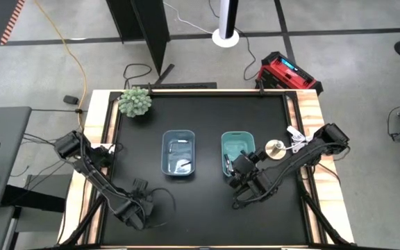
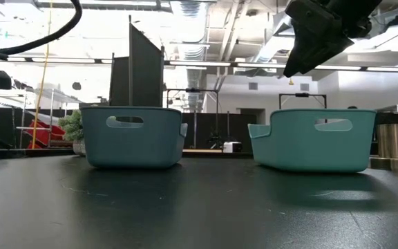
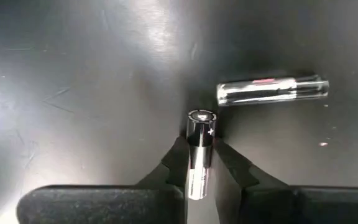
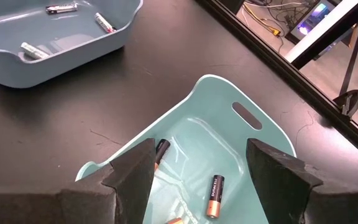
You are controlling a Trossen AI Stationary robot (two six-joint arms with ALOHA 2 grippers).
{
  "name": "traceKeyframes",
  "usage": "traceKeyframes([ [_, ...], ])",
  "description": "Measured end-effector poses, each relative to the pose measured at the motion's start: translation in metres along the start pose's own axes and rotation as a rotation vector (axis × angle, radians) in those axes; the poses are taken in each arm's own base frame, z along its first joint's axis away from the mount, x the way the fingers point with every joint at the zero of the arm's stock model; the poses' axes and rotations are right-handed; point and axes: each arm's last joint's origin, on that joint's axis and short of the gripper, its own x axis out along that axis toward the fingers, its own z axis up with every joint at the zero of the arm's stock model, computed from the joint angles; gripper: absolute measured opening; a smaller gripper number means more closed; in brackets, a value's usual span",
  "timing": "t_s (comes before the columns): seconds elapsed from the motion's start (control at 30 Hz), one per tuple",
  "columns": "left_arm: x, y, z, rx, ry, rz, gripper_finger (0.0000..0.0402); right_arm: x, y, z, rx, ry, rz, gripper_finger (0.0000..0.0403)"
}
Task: Sort batteries
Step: Put the big silver battery into the blue bin
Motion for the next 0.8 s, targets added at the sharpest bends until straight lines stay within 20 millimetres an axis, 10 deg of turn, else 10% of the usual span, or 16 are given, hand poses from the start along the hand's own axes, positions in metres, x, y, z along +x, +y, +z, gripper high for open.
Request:
traceKeyframes([
  [0.33, -0.018, 0.017, -0.016, -0.077, 0.108, 0.163, 0.0031, 0.000, 0.000, 0.000, -0.002, 0.000, 0.000, 0.0269],
  [0.8, -0.095, 0.081, -0.001, -0.311, -0.614, 0.401, 0.0031, 0.000, 0.000, 0.000, 0.000, 0.000, 0.000, 0.0269],
])
